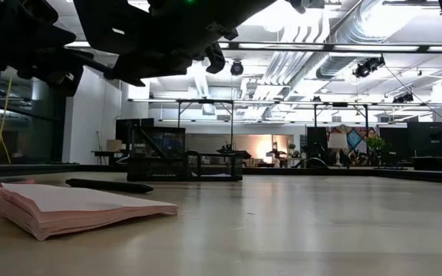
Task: Pick and place office supplies into organizer
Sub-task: Put the black pen into the black desk organizer
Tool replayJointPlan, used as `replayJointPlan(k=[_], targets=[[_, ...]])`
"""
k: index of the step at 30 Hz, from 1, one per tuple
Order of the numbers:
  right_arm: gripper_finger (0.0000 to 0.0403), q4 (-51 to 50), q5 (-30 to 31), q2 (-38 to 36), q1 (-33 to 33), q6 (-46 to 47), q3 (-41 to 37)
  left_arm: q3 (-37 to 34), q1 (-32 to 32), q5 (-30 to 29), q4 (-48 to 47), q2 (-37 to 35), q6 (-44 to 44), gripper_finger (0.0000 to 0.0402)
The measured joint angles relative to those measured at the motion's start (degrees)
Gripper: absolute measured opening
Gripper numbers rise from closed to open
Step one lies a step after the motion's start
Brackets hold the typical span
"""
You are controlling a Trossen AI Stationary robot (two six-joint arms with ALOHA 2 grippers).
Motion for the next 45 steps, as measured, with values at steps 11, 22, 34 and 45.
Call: replayJointPlan(k=[11, 22, 34, 45], targets=[[0.0015, 2.78, 1.01, 0.0, -0.32, -2.88, 0.0, 0.0, 0.0, -0.69, 0.02, 0.0, -1.47, 0.011], [0.0016, 4.31, -0.09, 0.0, -0.34, -3.87, 0.0, 0.01, 0.0, -0.62, 0.25, 0.02, -1.43, 0.0054], [0.0022, 4.14, -0.22, 0.0, -0.4, -4.04, 0.0, 0.01, -0.04, -0.39, 0.56, 0.0, -0.95, 0.002], [0.0042, 4.04, -0.06, 0.0, -0.45, -4.14, 0.0, 0.01, -0.04, -0.83, 1.49, 0.02, 0.15, 0.0012]])
